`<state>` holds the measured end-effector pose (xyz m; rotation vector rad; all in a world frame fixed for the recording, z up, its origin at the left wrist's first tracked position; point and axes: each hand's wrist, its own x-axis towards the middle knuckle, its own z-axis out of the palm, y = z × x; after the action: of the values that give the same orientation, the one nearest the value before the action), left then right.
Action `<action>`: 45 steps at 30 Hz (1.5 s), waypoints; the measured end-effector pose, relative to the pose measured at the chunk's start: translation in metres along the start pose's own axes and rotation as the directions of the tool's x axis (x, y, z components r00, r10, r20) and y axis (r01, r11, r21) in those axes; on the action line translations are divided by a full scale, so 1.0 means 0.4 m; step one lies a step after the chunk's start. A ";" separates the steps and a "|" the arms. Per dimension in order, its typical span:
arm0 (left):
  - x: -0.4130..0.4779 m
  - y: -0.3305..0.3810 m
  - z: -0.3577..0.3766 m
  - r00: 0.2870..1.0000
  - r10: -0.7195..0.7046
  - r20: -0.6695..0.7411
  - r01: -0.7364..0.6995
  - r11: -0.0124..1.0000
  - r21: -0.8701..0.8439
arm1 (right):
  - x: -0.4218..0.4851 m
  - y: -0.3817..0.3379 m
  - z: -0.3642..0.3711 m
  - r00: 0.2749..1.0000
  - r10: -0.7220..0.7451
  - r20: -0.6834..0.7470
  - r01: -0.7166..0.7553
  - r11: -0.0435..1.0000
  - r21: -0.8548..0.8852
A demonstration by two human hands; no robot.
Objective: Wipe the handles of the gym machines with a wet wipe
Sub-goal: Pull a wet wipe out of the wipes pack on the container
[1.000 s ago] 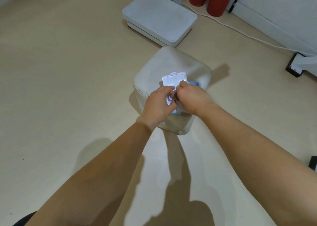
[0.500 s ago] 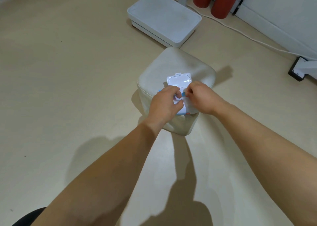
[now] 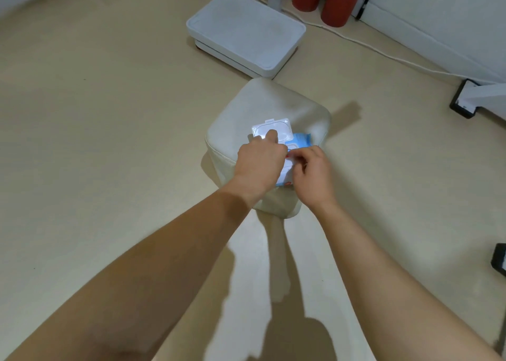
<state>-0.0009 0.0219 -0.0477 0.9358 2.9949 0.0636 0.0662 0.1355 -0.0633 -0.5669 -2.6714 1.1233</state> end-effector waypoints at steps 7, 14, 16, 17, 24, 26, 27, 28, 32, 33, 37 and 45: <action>-0.006 -0.003 0.001 0.993 0.106 0.061 -0.114 0.980 0.163 | 0.000 -0.005 -0.004 1.000 0.000 0.011 0.000 1.000 -0.011; 0.009 -0.018 0.024 0.989 0.151 -0.001 -0.149 0.975 0.164 | -0.001 -0.001 -0.003 0.999 -0.030 0.021 0.031 0.999 -0.023; 0.014 -0.022 0.024 0.988 0.149 -0.025 -0.143 0.975 0.171 | 0.001 0.002 -0.004 0.998 -0.045 0.034 0.047 0.998 -0.035; 0.015 -0.025 0.024 0.989 0.147 -0.020 -0.141 0.976 0.163 | 0.003 0.003 -0.003 0.998 -0.050 0.038 0.051 0.998 -0.041; 0.032 -0.041 0.004 1.000 -0.029 0.009 0.030 0.994 -0.102 | 0.004 0.011 0.006 0.999 -0.035 0.036 0.036 0.999 -0.039; 0.030 -0.050 0.007 0.998 -0.056 0.007 0.057 0.984 -0.169 | 0.007 0.010 0.008 0.999 -0.024 0.035 0.026 0.999 -0.045; 0.026 -0.054 0.007 0.998 -0.064 0.003 0.063 0.978 -0.201 | 0.009 0.010 0.009 0.999 -0.018 0.037 0.019 0.999 -0.048; 0.022 -0.057 0.006 0.998 -0.066 0.000 0.064 0.970 -0.236 | 0.011 0.009 0.010 0.999 -0.012 0.042 0.014 0.999 -0.051; 0.015 -0.065 -0.011 1.000 -0.010 0.018 0.016 0.931 -0.365 | 0.014 0.007 0.013 0.998 -0.004 0.059 0.008 0.998 -0.063; 0.017 -0.066 -0.014 0.999 0.014 0.037 0.000 0.931 -0.364 | 0.015 0.007 0.013 0.998 -0.007 0.063 0.011 0.998 -0.063; 0.027 -0.063 -0.016 0.996 0.068 0.056 -0.051 0.962 -0.267 | 0.016 0.010 0.008 0.997 -0.013 0.080 0.019 0.997 -0.078; 0.039 -0.081 -0.050 0.952 -0.215 0.217 0.304 0.595 -0.744 | 0.038 -0.007 0.007 0.988 0.018 0.154 0.011 0.983 -0.181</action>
<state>-0.0325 0.0036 -0.0290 0.3600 2.5007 1.1537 0.0508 0.1382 -0.0628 -0.5335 -2.9298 0.9670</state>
